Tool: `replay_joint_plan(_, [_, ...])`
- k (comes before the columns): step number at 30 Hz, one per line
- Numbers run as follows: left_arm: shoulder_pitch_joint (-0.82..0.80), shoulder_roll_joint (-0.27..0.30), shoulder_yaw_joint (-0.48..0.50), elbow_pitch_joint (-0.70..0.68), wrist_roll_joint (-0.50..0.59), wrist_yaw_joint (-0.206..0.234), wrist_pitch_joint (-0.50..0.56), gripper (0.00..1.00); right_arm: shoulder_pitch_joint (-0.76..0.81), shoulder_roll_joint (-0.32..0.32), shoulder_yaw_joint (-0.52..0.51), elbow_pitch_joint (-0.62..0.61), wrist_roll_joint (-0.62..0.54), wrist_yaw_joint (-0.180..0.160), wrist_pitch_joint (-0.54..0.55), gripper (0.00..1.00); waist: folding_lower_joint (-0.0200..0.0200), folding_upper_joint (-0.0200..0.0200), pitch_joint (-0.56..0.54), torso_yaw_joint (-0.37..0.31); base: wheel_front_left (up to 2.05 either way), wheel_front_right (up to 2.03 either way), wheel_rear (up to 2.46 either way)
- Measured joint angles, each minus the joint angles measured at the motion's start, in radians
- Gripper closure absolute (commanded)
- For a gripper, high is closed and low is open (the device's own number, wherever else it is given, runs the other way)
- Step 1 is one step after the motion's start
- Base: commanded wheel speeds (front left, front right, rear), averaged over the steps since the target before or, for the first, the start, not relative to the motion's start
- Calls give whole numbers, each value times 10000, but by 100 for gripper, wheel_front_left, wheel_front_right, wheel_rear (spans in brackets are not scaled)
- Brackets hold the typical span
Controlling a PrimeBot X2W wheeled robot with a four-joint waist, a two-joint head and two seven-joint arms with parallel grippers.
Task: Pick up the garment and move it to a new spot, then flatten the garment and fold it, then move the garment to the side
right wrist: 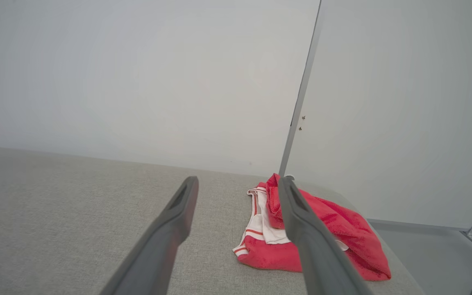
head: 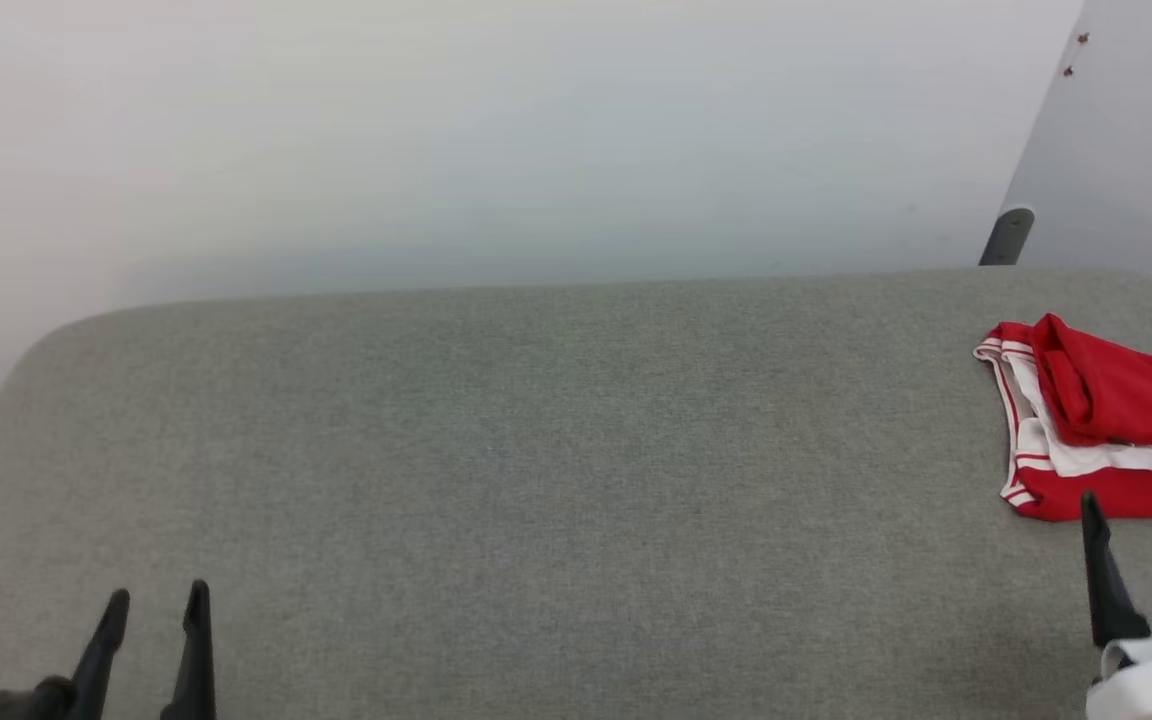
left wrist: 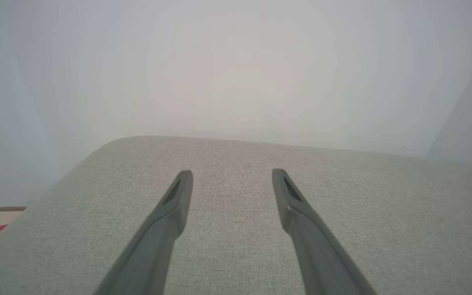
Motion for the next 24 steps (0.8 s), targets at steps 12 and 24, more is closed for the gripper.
replay_joint_plan(12, [230, -182, -42, 100, -130, -75, 0, 0, 1026, 546, -42, -364, -190, 0, 0, 0, 0, 0, -145, 120, 0, 0, 0])
replay_joint_plan(24, [241, -40, -343, 98, -194, -86, 0, 0, 1119, 690, -38, -454, -219, 0, 0, 0, 0, 0, -154, 46, 0, 0, 0])
